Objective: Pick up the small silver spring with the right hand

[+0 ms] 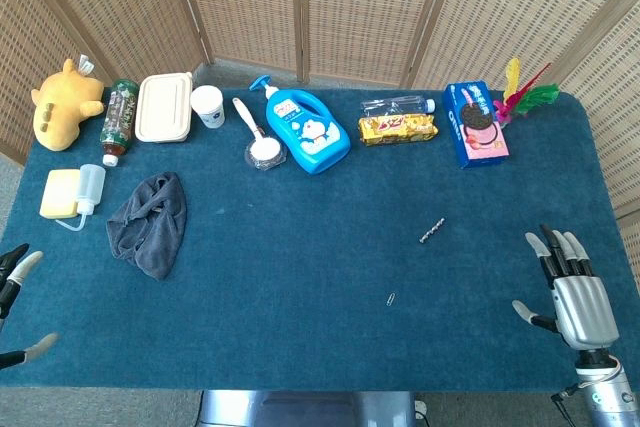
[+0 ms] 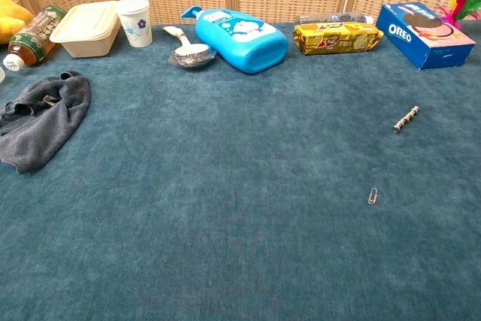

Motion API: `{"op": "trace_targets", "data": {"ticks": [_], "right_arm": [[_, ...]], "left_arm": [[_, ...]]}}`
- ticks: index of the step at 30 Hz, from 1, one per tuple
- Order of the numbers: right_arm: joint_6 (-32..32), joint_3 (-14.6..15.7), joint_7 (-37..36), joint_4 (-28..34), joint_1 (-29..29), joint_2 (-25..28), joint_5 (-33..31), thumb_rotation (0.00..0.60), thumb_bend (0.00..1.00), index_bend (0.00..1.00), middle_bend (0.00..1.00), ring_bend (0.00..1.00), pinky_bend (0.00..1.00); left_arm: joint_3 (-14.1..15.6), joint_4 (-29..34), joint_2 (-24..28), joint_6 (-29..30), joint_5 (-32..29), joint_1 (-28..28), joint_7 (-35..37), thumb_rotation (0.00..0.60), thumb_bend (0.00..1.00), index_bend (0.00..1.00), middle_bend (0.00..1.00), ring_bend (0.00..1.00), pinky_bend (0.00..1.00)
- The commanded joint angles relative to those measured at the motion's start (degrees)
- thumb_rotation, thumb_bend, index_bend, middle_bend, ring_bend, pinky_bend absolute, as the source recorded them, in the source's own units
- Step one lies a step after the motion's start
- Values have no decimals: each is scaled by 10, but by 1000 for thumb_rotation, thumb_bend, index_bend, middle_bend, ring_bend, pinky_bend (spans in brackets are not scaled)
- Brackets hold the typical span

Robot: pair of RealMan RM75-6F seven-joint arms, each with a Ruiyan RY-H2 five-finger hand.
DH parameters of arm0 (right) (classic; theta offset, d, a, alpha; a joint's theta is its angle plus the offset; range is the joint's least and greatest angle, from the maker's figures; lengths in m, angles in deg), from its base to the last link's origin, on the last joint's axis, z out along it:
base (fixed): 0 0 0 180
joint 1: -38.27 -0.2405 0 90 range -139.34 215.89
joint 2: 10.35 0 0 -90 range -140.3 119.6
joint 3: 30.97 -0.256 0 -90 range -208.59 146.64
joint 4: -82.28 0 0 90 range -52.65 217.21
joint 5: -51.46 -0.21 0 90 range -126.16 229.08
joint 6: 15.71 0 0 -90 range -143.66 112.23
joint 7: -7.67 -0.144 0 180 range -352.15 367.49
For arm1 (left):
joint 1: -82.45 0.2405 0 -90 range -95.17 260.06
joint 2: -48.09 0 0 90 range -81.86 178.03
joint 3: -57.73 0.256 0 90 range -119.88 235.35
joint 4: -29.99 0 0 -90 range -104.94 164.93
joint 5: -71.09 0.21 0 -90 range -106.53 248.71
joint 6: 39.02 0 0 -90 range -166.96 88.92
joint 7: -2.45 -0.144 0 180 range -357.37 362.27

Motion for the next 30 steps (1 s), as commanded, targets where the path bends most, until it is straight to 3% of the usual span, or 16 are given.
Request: {"op": "trace_targets", "data": {"ticks": [1, 13, 21, 30], "right_arm": [[-1, 0, 0, 0, 0, 0, 0, 600, 28, 0, 0, 0, 0], [-26, -12, 10, 4, -8, -14, -24, 600, 28, 0, 0, 0, 0], [-101, -48, 102, 26, -62, -48, -72, 600, 28, 6, 0, 0, 0], [-205, -62, 157, 18, -132, -70, -103, 600, 28, 121, 0, 0, 0]], "left_arm": [[0, 0, 0, 1, 0, 0, 0, 600, 206, 0, 0, 0, 0], [0, 2, -2, -1, -2, 0, -7, 600, 206, 0, 0, 0, 0], [-5, 8, -8, -15, -18, -5, -26, 600, 206, 0, 0, 0, 0], [-8, 7, -9, -21, -29, -9, -26, 600, 206, 0, 0, 0, 0]]}}
